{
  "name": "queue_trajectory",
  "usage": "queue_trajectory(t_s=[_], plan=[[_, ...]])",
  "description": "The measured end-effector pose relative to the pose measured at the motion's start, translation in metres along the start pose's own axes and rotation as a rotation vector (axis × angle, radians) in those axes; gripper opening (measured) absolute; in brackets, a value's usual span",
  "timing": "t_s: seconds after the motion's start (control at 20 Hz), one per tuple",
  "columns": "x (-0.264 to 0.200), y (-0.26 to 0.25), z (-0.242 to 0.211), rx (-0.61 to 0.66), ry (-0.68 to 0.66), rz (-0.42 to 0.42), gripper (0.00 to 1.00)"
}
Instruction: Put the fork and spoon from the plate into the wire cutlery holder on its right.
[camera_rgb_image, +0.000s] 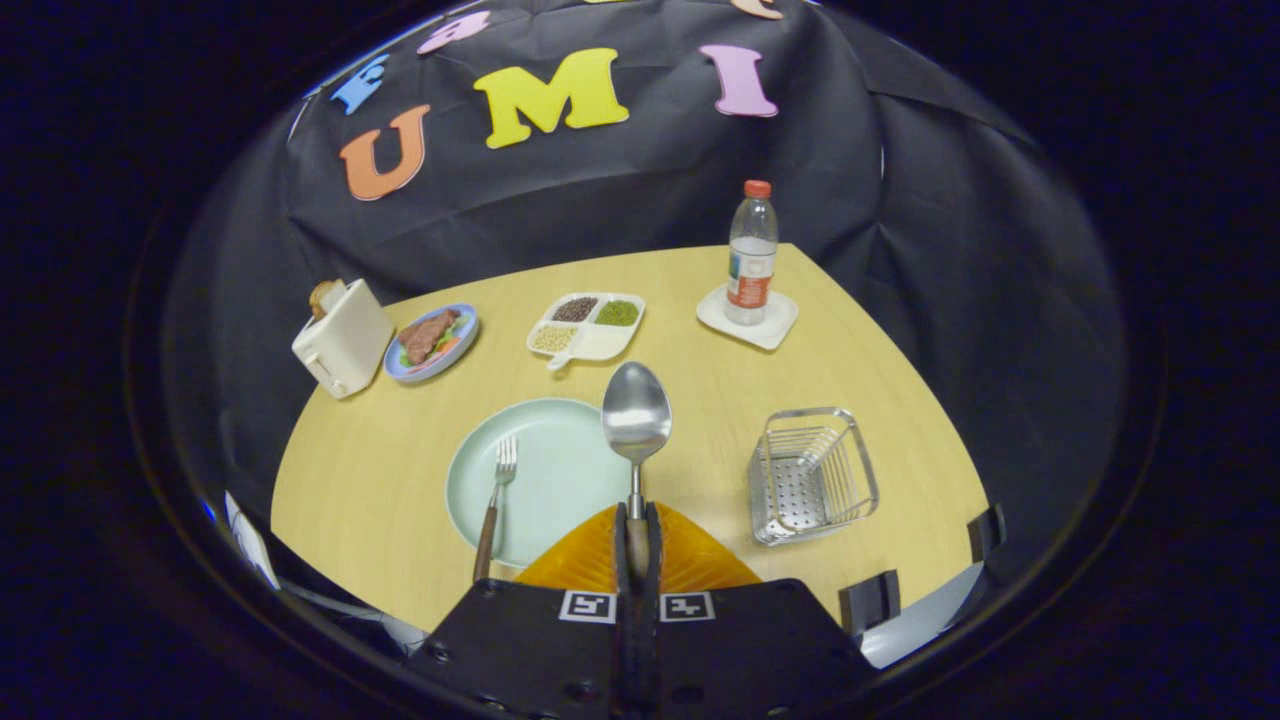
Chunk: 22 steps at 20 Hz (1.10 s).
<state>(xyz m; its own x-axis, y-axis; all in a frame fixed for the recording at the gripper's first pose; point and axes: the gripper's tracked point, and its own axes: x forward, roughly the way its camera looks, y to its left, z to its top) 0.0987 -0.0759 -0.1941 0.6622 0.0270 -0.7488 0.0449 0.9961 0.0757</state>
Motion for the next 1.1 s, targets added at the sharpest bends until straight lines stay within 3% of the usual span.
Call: queue_trajectory(t_s=[0.5,0.8,1.05,1.1], plan=[[-0.011,-0.081,-0.009,0.09,0.013,-0.056,0.01],[0.011,-0.09,-0.02,0.104,0.059,-0.053,0.04],[0.001,-0.091,0.002,0.106,-0.034,-0.045,0.04],[-0.001,-0.09,0.009,0.108,-0.063,-0.034,0.1]])
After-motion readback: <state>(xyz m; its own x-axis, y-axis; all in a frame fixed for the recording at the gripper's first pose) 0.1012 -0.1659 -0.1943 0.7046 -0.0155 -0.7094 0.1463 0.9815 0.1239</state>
